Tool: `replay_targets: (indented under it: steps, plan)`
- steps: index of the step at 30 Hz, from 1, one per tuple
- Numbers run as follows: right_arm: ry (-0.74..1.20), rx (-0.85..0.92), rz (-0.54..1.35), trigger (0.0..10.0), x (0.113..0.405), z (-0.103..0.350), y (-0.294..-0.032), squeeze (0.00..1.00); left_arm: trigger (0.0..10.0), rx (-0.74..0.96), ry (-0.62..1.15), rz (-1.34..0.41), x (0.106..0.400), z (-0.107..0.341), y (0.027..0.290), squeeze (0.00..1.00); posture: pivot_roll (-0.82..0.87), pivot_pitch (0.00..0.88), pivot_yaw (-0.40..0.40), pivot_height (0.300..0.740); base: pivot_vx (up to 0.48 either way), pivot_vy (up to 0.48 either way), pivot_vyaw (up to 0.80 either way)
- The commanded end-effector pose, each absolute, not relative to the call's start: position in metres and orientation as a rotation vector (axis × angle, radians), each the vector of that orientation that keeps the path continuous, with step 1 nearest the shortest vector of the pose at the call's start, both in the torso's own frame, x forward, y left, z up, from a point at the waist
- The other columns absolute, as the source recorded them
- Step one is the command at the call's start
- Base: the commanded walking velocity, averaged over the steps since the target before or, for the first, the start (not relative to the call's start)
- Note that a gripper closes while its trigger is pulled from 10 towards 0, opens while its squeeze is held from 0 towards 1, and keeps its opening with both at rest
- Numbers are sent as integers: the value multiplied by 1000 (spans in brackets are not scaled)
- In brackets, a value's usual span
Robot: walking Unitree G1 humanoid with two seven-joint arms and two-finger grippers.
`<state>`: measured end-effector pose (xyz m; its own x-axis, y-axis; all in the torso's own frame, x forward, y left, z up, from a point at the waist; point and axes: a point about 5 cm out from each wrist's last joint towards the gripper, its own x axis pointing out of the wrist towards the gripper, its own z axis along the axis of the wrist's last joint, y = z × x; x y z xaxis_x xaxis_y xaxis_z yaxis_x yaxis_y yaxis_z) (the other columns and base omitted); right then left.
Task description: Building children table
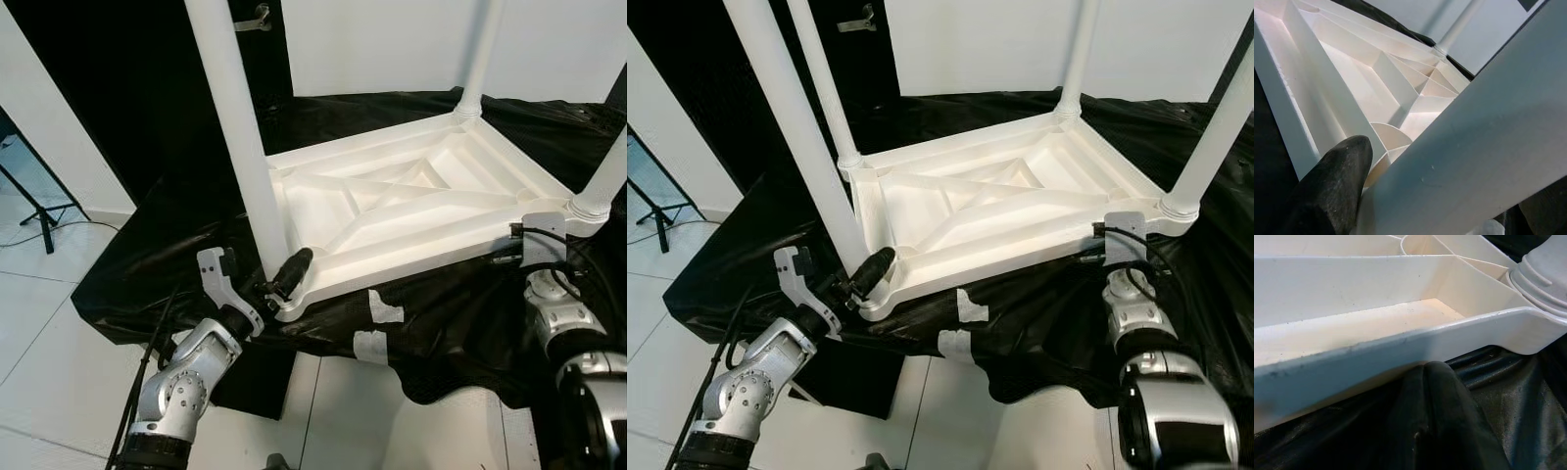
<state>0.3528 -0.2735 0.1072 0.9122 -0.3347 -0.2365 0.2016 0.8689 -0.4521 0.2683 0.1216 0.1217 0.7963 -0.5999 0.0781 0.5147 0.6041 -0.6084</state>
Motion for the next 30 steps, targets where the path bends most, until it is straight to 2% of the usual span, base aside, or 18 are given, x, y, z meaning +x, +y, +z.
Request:
replay_targets:
  steps: [1, 8, 12, 14, 16, 20, 23, 27, 30]
  plan:
    - [281, -446, -177, 10000, 365, 117, -253, 0, 10000, -735, -9, -1269, 242, 139, 83, 0, 90, 0, 89, 740, 0, 0, 0]
    - [254, -427, -42, 10000, 372, 122, -233, 0, 10000, -736, -22, -1244, 240, 136, 81, 0, 116, 0, 72, 740, 0, 0, 0]
    - [237, -431, 9, 10000, 369, 116, -222, 0, 10000, -691, -62, -1101, 251, 136, 82, 0, 123, 0, 61, 740, 0, 0, 0]
    - [219, -429, -1, 10000, 363, 112, -220, 0, 10000, -614, -102, -996, 264, 136, 84, 0, 123, 0, 58, 740, 0, 0, 0]
    - [215, -427, -4, 10000, 362, 111, -219, 0, 10000, -594, -111, -974, 266, 136, 84, 0, 123, 0, 58, 740, 0, 0, 0]
    - [134, -397, 3, 10000, 337, 118, -209, 0, 10000, -576, -207, -815, 289, 149, 93, 0, 87, 0, 67, 740, 0, 0, 0]
    - [127, -391, 8, 10000, 331, 119, -208, 0, 10000, -575, -220, -785, 293, 151, 96, 0, 78, 0, 69, 740, 0, 0, 0]
    - [111, -394, 52, 10000, 302, 125, -201, 0, 10000, -562, -251, -701, 310, 153, 102, 0, 47, 0, 80, 740, 0, 0, 0]
    - [111, -394, 52, 10000, 297, 128, -201, 0, 10000, -554, -254, -688, 312, 152, 102, 0, 43, 0, 81, 740, 0, 0, 0]
